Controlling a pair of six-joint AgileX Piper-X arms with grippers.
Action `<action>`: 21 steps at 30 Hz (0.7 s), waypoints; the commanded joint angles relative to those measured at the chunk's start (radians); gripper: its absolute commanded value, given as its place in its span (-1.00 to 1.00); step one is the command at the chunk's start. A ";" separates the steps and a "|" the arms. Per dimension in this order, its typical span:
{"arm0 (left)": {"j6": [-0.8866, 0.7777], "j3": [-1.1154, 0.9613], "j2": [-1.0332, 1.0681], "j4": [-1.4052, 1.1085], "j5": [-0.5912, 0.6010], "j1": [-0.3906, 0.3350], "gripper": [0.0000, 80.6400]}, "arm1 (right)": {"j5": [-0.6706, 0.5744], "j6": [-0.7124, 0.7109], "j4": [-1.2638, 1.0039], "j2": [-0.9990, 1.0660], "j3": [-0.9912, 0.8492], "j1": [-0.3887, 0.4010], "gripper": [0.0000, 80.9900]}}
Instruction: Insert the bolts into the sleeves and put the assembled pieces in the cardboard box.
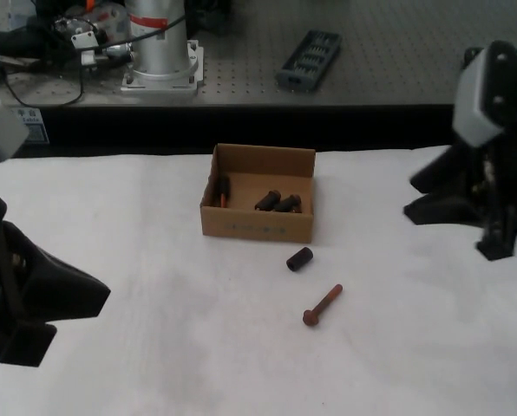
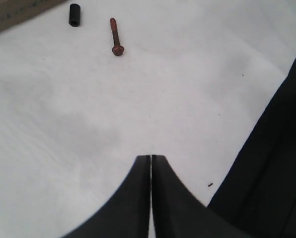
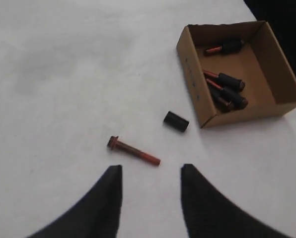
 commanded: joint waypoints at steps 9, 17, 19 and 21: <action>0.056 0.001 -0.004 -0.037 -0.003 -0.002 -0.98 | 0.067 -0.389 -0.208 0.217 -0.005 0.009 -0.30; 0.101 0.001 -0.004 -0.037 -0.003 -0.002 -0.98 | 0.146 -0.658 -0.289 0.377 -0.005 0.127 -0.30; 0.111 0.001 -0.004 -0.037 -0.003 -0.002 -0.98 | 0.202 -0.696 -0.303 0.403 -0.005 0.163 -0.30; 0.114 0.001 -0.004 -0.037 -0.003 -0.002 -0.98 | 0.239 -0.740 -0.301 0.425 -0.005 0.195 -0.30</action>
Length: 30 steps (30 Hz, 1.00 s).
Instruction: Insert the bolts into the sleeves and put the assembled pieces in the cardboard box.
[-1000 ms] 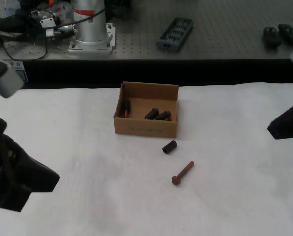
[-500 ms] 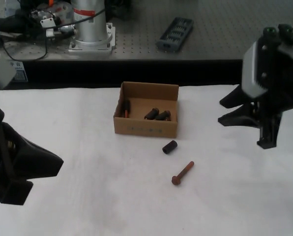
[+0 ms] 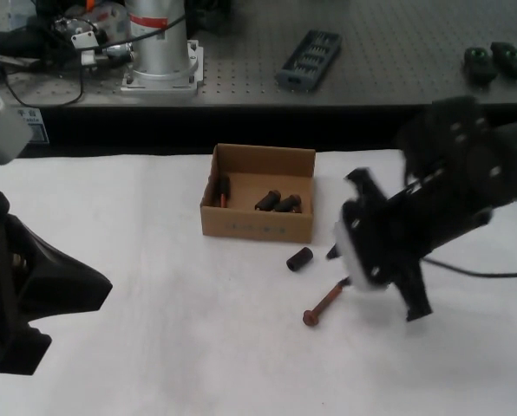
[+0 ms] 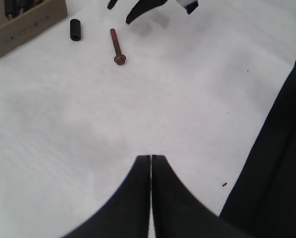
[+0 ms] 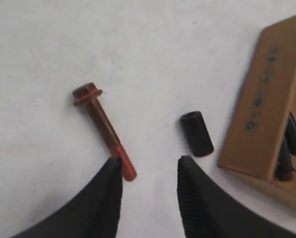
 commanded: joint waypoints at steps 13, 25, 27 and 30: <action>0.026 -0.002 -0.004 -0.007 -0.003 -0.002 -0.98 | 0.115 -0.218 -0.008 0.060 -0.005 0.047 -0.30; 0.026 -0.002 -0.004 -0.007 -0.003 -0.002 -0.98 | 0.115 -0.252 -0.034 0.143 -0.005 0.047 -0.30; 0.026 -0.002 -0.004 -0.007 -0.003 -0.002 -0.98 | 0.115 -0.252 -0.036 0.150 -0.005 0.047 -0.30; 0.026 -0.002 -0.004 -0.007 -0.003 -0.002 -0.98 | 0.115 -0.252 -0.036 0.151 -0.005 0.047 -0.30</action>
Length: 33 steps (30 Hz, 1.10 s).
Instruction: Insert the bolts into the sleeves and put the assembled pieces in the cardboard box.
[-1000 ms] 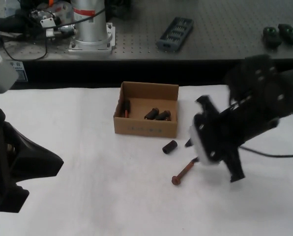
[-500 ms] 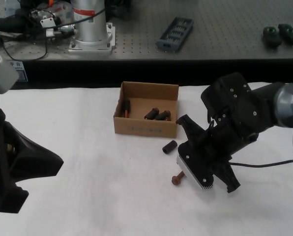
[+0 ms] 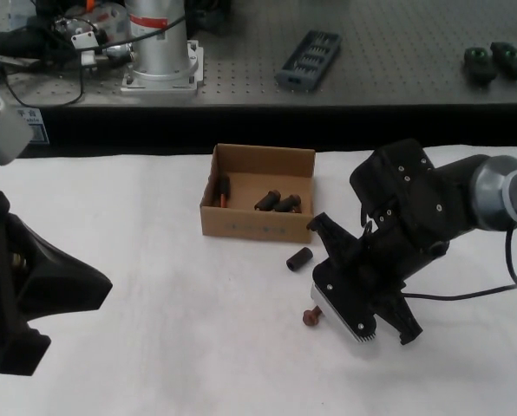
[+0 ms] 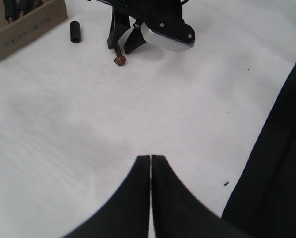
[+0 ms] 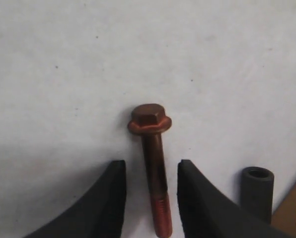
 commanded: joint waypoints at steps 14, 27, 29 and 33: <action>0.010 -0.002 -0.004 -0.004 -0.003 -0.002 -0.98 | 0.043 -0.044 0.006 0.041 0.003 0.046 -0.92; -0.006 -0.002 -0.004 -0.002 -0.003 -0.002 -0.98 | 0.244 0.110 0.042 -0.036 0.001 0.058 -0.93; -0.011 -0.002 -0.004 -0.002 -0.003 -0.002 -0.98 | 0.244 0.219 0.044 -0.082 0.001 0.058 -0.93; -0.057 -0.002 -0.004 -0.002 -0.003 -0.002 -0.98 | 0.217 0.461 0.065 -0.176 0.001 0.058 -0.93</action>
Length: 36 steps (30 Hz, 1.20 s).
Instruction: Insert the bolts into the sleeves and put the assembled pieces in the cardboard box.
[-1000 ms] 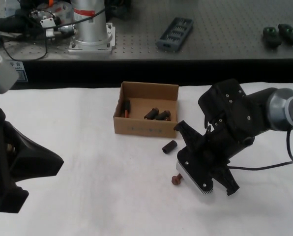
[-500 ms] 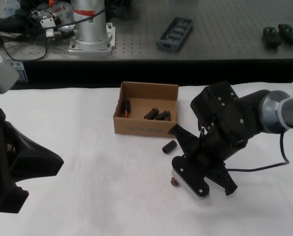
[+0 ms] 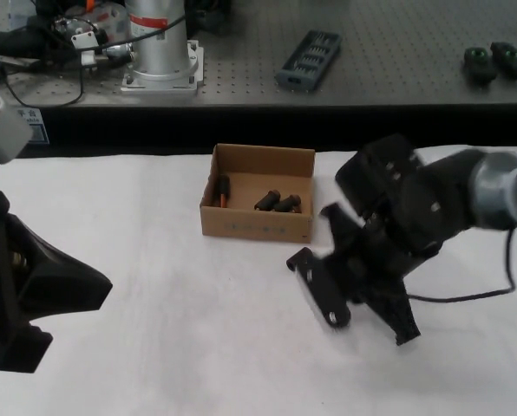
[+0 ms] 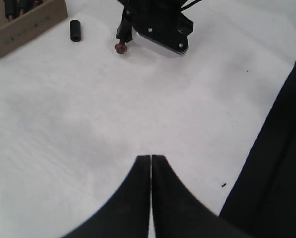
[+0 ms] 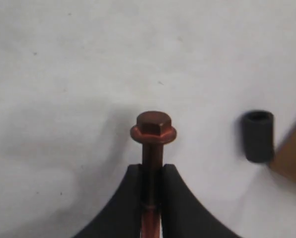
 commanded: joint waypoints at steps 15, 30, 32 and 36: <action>-0.107 -0.002 0.097 -0.159 -0.011 -0.011 -0.99 | -0.254 0.745 0.480 -0.484 -0.007 -0.005 -0.93; -0.144 -0.167 0.684 -0.479 -0.244 -0.280 -0.12 | -0.265 0.968 0.636 -0.792 -0.007 -0.005 -0.93; -0.135 -0.225 0.760 -0.485 -0.302 -0.296 -0.12 | -0.264 0.979 0.660 -0.824 -0.007 -0.005 -0.93; -0.118 -0.359 0.910 -0.485 -0.327 -0.309 -0.12 | -0.264 1.013 0.673 -0.864 -0.007 -0.005 -0.93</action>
